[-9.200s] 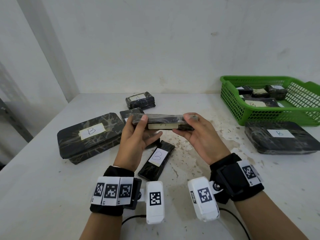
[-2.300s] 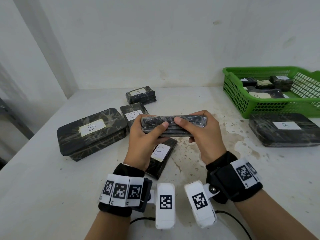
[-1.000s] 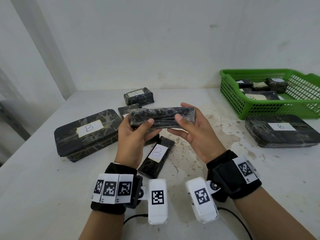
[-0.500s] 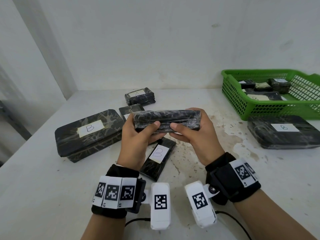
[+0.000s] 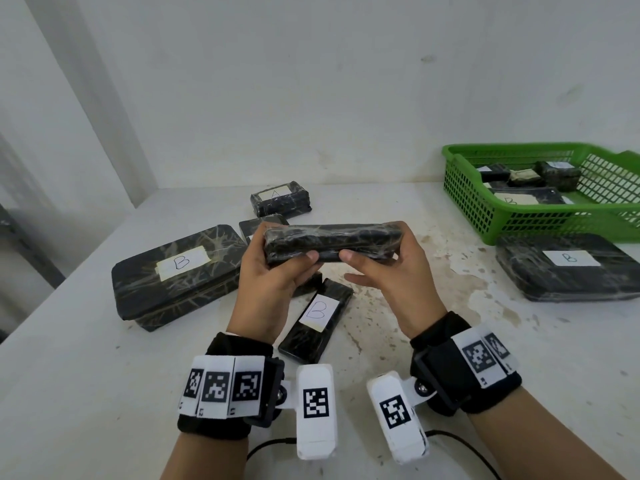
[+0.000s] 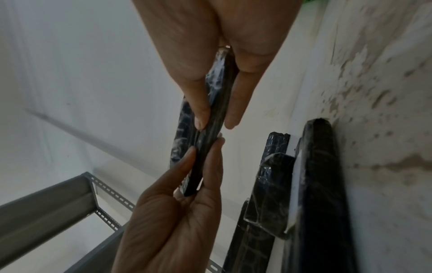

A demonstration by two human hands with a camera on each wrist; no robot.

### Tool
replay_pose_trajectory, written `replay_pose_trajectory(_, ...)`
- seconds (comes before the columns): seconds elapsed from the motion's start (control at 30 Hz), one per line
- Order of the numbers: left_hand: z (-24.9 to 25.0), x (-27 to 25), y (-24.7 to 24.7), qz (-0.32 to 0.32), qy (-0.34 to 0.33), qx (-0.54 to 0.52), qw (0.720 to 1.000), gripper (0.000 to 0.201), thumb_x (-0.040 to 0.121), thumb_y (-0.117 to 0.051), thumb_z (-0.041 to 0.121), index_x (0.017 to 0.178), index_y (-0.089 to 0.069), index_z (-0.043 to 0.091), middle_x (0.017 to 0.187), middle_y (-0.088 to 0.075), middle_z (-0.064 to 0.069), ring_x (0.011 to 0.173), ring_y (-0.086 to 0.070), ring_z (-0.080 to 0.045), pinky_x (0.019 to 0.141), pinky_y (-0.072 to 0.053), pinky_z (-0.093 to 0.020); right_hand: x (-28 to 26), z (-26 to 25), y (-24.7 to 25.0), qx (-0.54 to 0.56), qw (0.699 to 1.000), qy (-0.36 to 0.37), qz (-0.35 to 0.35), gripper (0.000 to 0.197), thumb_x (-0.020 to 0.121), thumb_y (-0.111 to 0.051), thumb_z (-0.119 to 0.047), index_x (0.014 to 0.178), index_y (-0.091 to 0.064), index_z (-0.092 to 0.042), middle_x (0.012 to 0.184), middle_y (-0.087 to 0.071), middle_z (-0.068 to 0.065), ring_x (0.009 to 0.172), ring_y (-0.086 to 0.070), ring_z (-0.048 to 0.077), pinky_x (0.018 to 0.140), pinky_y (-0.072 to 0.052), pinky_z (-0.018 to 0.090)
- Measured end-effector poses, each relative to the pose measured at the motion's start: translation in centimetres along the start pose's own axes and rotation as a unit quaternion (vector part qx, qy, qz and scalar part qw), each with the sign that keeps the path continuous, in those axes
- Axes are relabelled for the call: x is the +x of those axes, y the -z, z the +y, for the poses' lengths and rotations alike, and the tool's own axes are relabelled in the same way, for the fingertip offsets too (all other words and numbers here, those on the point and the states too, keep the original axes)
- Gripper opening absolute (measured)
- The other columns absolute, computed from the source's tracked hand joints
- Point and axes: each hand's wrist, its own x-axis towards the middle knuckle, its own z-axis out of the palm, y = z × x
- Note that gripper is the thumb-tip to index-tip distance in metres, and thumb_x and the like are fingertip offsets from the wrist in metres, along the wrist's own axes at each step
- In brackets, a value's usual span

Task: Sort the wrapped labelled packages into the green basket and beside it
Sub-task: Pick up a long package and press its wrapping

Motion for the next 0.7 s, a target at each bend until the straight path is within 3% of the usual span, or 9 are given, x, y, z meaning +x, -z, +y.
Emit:
replay_pose_trajectory(0.07, -0.1, 0.3, 0.2, 0.011, -0.001, -0.008, 1.0, 0.047, 0.074, -0.067, -0.012, 0.114, -0.053, 0.008, 0.101, -0.069, -0.013, 0.097, -0.07, -0.029, 0.084, -0.059, -0.034, 0.2, -0.4, 0.1, 0.022, 0.999, -0.028, -0.02, 0.045, 0.075, -0.078, -0.027, 0.108, -0.053, -0.009, 0.109, -0.065, 0.008, 0.099, -0.07, 0.018, 0.072, -0.061, 0.035)
replay_pose_trajectory(0.17, 0.0, 0.4, 0.2, -0.008, -0.001, -0.049, 0.999, 0.036, 0.072, -0.064, -0.004, 0.104, -0.053, 0.007, 0.094, -0.068, -0.011, 0.096, -0.069, -0.028, 0.088, -0.058, -0.038, 0.6, -1.1, 0.2, 0.105, 0.991, -0.081, -0.035, 0.056, 0.083, -0.059, -0.05, 0.115, -0.053, -0.003, 0.112, -0.068, 0.012, 0.107, -0.068, 0.025, 0.076, -0.06, 0.036)
replay_pose_trajectory(0.23, 0.1, 0.3, 0.1, -0.038, -0.001, -0.083, 0.996, 0.025, 0.074, -0.066, 0.01, 0.096, -0.053, 0.008, 0.094, -0.066, -0.01, 0.098, -0.067, -0.026, 0.089, -0.057, -0.04, 0.8, -1.2, 0.2, 0.156, 0.983, -0.096, -0.025, 0.053, 0.097, -0.045, -0.046, 0.12, -0.054, 0.0, 0.1, -0.071, 0.01, 0.101, -0.07, 0.024, 0.078, -0.06, 0.035)
replay_pose_trajectory(0.33, 0.3, 0.3, -0.1, -0.038, 0.005, -0.102, 0.994, 0.038, 0.081, -0.067, 0.032, 0.103, -0.051, 0.006, 0.111, -0.063, -0.018, 0.114, -0.063, -0.032, 0.092, -0.055, -0.043, 0.8, -1.0, 0.3, 0.177, 0.982, -0.07, -0.01, 0.03, 0.105, -0.039, -0.03, 0.102, -0.054, -0.004, 0.092, -0.067, 0.011, 0.097, -0.068, 0.026, 0.077, -0.06, 0.036)
replay_pose_trajectory(0.4, 0.1, 0.4, 0.0, -0.018, 0.006, -0.087, 0.996, 0.022, 0.095, -0.06, 0.025, 0.106, -0.049, 0.008, 0.114, -0.06, -0.02, 0.117, -0.06, -0.035, 0.09, -0.057, -0.044, 0.7, -1.0, 0.2, 0.166, 0.985, -0.044, -0.006, 0.023, 0.105, -0.041, -0.021, 0.089, -0.05, -0.007, 0.092, -0.062, 0.014, 0.097, -0.066, 0.028, 0.078, -0.06, 0.039)
replay_pose_trajectory(0.47, 0.1, 0.5, 0.2, -0.005, 0.005, -0.066, 0.998, 0.01, 0.102, -0.047, 0.016, 0.097, -0.049, 0.008, 0.108, -0.062, -0.015, 0.112, -0.061, -0.032, 0.088, -0.058, -0.043, 0.6, -1.0, 0.2, 0.159, 0.987, -0.027, -0.012, 0.023, 0.104, -0.041, -0.015, 0.084, -0.048, -0.008, 0.094, -0.06, 0.015, 0.099, -0.064, 0.029, 0.08, -0.06, 0.043)
replay_pose_trajectory(0.57, 0.2, 0.5, 0.3, 0.001, -0.001, -0.059, 0.998, 0.011, 0.101, -0.048, 0.018, 0.095, -0.048, 0.009, 0.109, -0.06, -0.014, 0.113, -0.059, -0.032, 0.086, -0.059, -0.042, 0.6, -1.0, 0.2, 0.194, 0.98, -0.027, -0.03, 0.022, 0.102, -0.045, -0.015, 0.081, -0.048, -0.009, 0.096, -0.06, 0.013, 0.102, -0.062, 0.029, 0.084, -0.059, 0.048)
replay_pose_trajectory(0.7, 0.5, 0.1, -0.1, 0.009, 0.006, -0.046, 0.999, 0.026, 0.091, -0.059, 0.03, 0.104, -0.049, 0.01, 0.114, -0.057, -0.019, 0.113, -0.061, -0.034, 0.085, -0.058, -0.042, 0.5, -1.3, 0.2, 0.204, 0.978, -0.017, -0.036, 0.024, 0.092, -0.052, -0.034, 0.089, -0.048, -0.01, 0.099, -0.059, 0.013, 0.103, -0.064, 0.023, 0.084, -0.058, 0.046)
